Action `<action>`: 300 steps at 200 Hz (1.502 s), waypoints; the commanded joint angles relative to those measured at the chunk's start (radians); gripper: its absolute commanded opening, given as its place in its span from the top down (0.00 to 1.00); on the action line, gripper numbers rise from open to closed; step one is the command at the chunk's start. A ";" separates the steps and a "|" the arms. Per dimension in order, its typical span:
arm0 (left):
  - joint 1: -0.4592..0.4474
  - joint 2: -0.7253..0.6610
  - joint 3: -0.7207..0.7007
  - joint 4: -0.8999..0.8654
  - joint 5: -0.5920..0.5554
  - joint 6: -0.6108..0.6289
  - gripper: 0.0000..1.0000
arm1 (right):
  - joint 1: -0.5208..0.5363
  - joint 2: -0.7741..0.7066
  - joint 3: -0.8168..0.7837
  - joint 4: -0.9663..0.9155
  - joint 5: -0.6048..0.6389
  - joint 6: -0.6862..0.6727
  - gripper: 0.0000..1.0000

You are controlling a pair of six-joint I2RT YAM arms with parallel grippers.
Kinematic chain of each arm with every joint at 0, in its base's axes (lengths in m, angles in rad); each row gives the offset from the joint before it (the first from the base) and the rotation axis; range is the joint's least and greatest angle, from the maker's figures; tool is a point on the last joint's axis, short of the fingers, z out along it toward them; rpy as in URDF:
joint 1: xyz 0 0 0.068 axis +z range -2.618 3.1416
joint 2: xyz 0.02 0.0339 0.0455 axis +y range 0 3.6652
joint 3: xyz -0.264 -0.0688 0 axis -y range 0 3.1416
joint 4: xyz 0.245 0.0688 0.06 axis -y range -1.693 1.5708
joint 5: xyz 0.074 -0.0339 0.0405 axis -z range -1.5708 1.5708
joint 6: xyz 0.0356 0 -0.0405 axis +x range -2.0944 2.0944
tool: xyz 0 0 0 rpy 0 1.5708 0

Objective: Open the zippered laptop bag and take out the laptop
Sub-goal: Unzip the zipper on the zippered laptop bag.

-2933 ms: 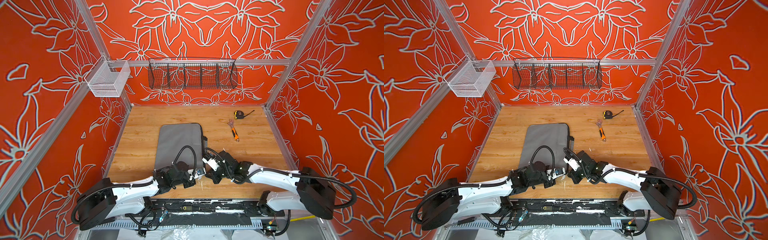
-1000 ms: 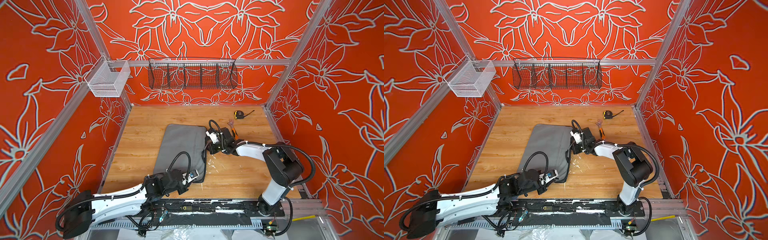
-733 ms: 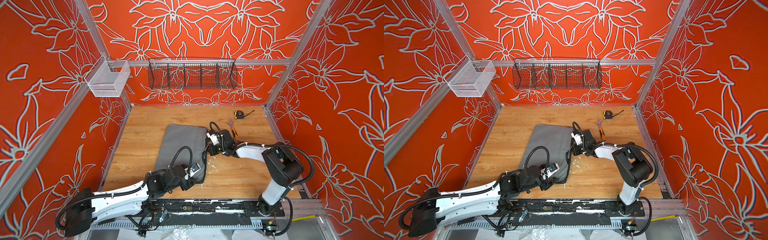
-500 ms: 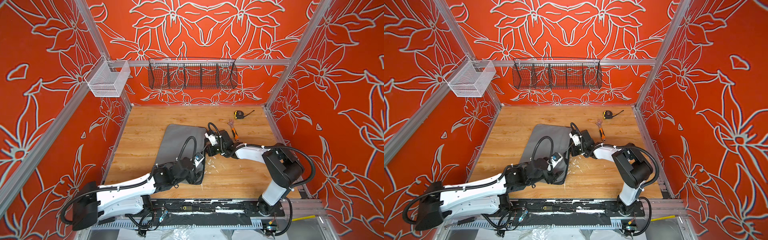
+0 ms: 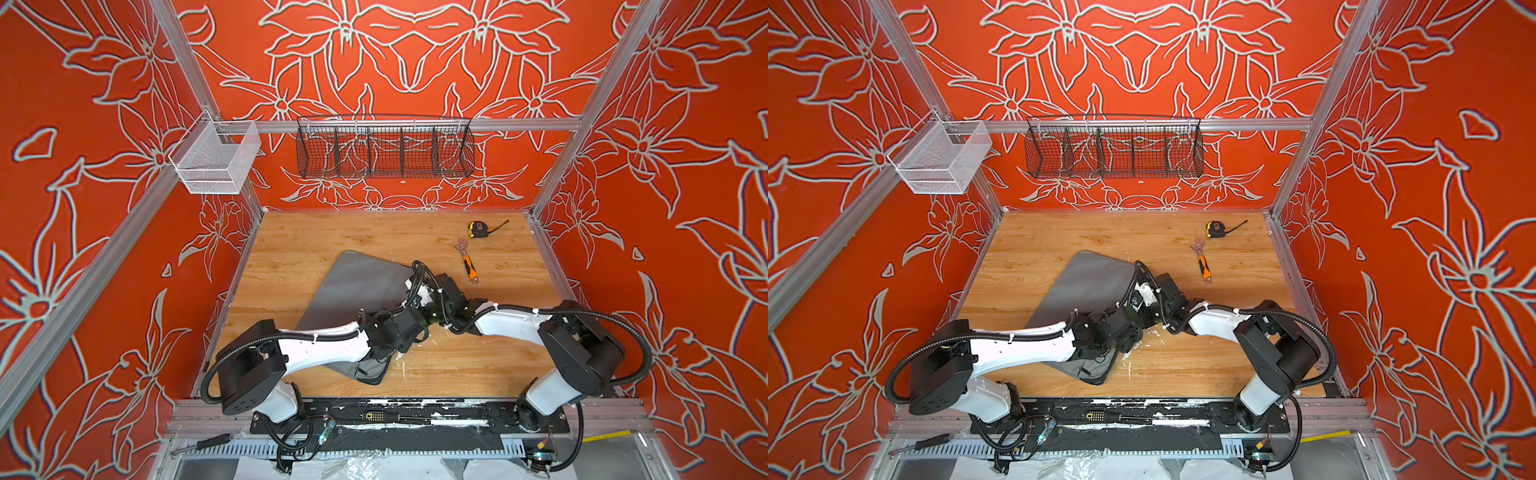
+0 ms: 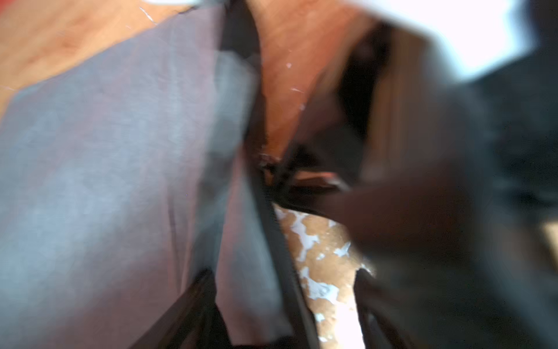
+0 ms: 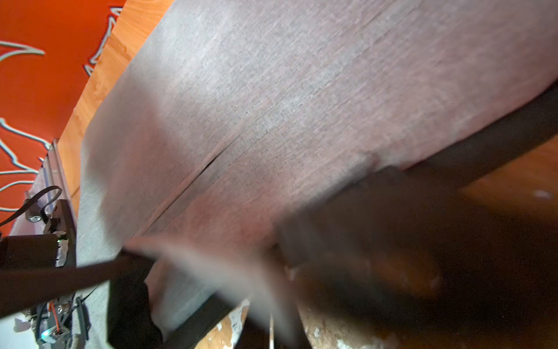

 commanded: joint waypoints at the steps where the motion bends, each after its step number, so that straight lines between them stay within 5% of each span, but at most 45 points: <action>1: 0.007 -0.027 -0.054 0.063 -0.072 -0.004 0.40 | 0.009 -0.039 -0.011 0.065 0.009 0.037 1.00; 48: 0.015 -0.051 -0.130 0.104 -0.028 0.010 1.00 | 0.017 -0.034 0.000 0.061 0.011 0.044 1.00; 143: 0.020 -0.282 -0.273 0.138 0.097 0.091 1.00 | -0.028 -0.018 0.146 -0.178 0.157 -0.017 1.00; 300: 0.021 -0.489 -0.348 0.050 0.230 0.117 1.00 | -0.190 0.258 0.520 -0.427 0.065 -0.202 1.00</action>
